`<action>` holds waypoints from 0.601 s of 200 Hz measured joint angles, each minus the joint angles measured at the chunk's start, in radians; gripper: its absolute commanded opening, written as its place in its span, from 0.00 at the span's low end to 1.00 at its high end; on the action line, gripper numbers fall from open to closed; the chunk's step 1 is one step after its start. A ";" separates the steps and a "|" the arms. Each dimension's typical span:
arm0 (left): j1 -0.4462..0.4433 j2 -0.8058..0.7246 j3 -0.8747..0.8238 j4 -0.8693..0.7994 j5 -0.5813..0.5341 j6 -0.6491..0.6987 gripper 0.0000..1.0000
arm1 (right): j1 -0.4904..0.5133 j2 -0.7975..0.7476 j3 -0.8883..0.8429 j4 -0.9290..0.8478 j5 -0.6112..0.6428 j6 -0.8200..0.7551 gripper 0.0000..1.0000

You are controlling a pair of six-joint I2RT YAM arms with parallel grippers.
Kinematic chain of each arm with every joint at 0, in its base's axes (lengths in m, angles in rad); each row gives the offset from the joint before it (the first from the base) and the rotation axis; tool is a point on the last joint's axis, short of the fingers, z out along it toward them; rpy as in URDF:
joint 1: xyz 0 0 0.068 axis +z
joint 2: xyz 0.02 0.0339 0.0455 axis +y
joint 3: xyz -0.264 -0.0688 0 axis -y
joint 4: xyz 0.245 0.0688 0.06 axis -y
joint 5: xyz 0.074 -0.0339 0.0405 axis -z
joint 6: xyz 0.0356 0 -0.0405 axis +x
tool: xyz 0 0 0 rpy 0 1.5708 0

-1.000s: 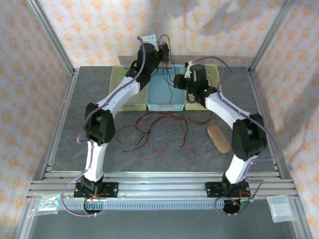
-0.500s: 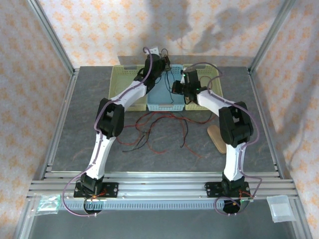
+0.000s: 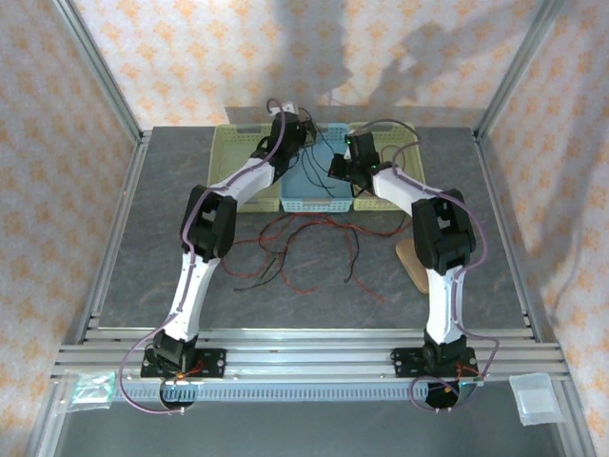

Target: Untangle the cables

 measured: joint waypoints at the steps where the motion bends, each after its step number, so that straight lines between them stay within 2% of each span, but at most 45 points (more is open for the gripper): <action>1: 0.000 0.000 -0.004 0.000 0.000 0.000 0.28 | 0.000 0.000 0.001 0.000 0.000 0.000 0.00; 50: 0.000 -0.044 -0.113 -0.021 0.013 0.000 0.40 | 0.000 0.012 0.035 -0.024 0.040 0.001 0.01; 72: 0.000 -0.091 -0.147 -0.038 0.020 0.016 0.50 | -0.003 0.012 0.055 -0.030 0.052 0.001 0.01; 100: -0.001 -0.167 -0.169 -0.093 0.014 0.077 0.67 | -0.010 0.012 0.083 -0.031 0.056 0.001 0.01; 120: -0.002 -0.201 -0.159 -0.162 -0.003 0.131 0.69 | -0.016 0.011 0.097 -0.032 0.059 0.001 0.01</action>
